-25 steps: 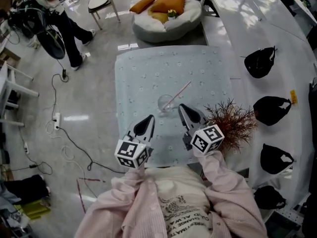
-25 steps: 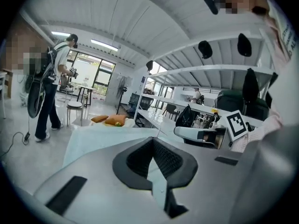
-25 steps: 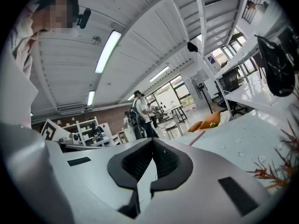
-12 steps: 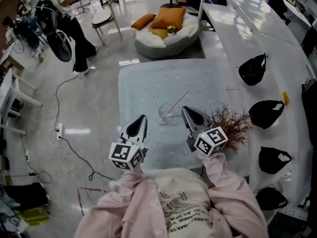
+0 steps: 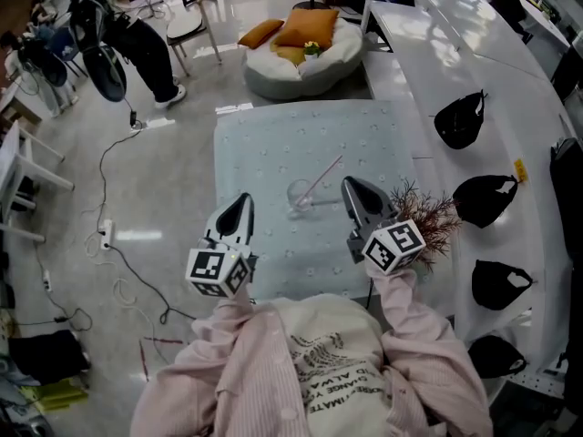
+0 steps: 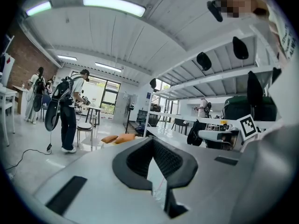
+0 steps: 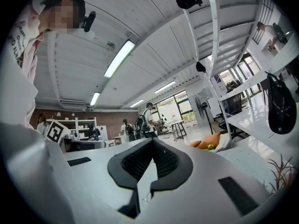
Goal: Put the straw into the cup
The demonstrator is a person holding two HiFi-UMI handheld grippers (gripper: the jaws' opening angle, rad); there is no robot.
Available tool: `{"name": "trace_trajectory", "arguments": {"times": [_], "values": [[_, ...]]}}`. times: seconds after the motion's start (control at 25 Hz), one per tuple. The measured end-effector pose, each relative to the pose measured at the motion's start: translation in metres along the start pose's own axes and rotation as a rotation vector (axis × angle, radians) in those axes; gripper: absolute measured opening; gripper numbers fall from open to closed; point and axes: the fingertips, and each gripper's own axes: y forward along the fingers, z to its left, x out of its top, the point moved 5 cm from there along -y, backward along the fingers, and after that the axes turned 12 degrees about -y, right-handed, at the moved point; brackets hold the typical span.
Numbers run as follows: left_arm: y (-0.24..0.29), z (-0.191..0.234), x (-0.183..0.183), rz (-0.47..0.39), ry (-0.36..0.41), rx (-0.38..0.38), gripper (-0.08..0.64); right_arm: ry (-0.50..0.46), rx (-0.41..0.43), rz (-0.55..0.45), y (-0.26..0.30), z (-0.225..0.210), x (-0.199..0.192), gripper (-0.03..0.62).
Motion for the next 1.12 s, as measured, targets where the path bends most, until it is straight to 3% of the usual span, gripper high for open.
{"name": "trace_trajectory", "arguments": {"times": [1.12], "values": [[-0.005, 0.008, -0.011, 0.036, 0.001, 0.041, 0.0, -0.022, -0.056, 0.026, -0.012, -0.005, -0.007, 0.0]]}}
